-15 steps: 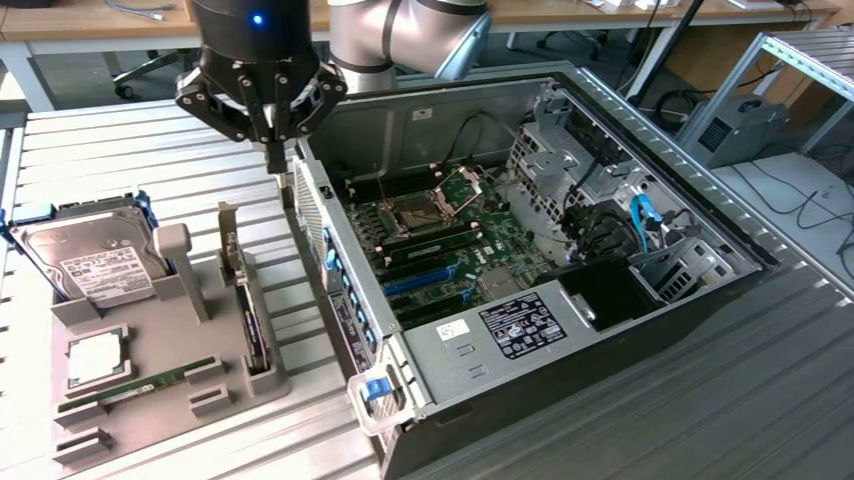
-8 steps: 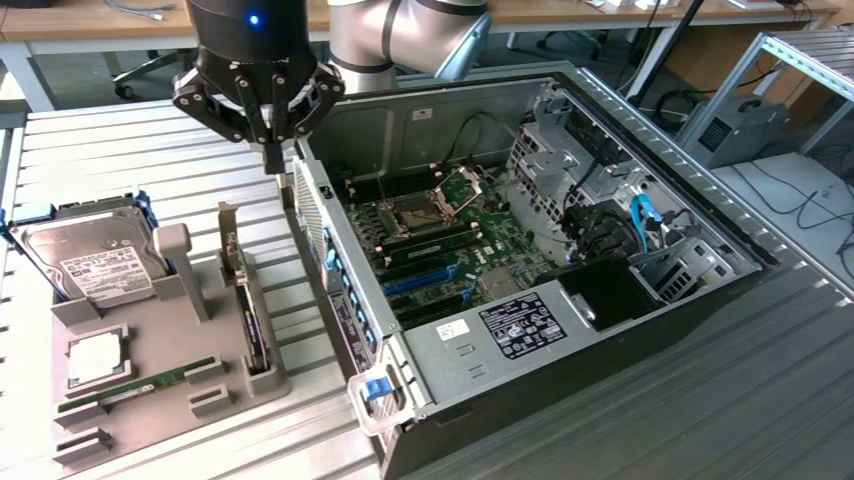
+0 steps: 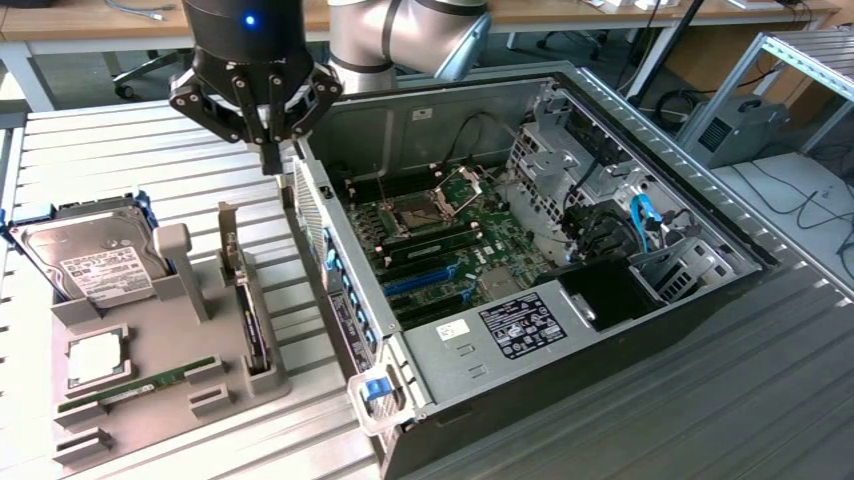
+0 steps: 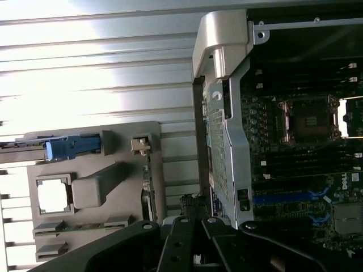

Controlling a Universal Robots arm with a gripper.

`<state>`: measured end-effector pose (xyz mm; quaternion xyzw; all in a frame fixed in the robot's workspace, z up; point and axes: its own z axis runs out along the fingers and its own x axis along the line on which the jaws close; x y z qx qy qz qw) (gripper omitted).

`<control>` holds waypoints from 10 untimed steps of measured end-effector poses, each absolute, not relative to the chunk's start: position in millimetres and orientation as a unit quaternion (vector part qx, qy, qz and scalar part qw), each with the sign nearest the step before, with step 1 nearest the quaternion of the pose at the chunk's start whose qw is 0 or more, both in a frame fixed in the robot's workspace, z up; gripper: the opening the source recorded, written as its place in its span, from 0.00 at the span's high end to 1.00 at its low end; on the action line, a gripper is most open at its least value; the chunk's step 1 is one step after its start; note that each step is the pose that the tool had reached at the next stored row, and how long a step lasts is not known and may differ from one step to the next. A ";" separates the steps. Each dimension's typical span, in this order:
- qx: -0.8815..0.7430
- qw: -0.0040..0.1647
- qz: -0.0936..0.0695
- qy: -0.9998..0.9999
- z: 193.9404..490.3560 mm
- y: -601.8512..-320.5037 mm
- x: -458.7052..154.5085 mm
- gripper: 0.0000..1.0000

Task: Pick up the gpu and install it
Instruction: 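Reach for the gpu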

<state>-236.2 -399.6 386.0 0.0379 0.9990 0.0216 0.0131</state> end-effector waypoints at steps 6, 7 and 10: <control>0.038 0.013 0.022 0.999 385.7 -399.6 -238.1 0.89; 0.038 0.013 0.022 0.999 385.7 -399.6 -238.1 0.89; 0.038 0.013 0.022 0.999 385.6 -399.6 -238.6 0.89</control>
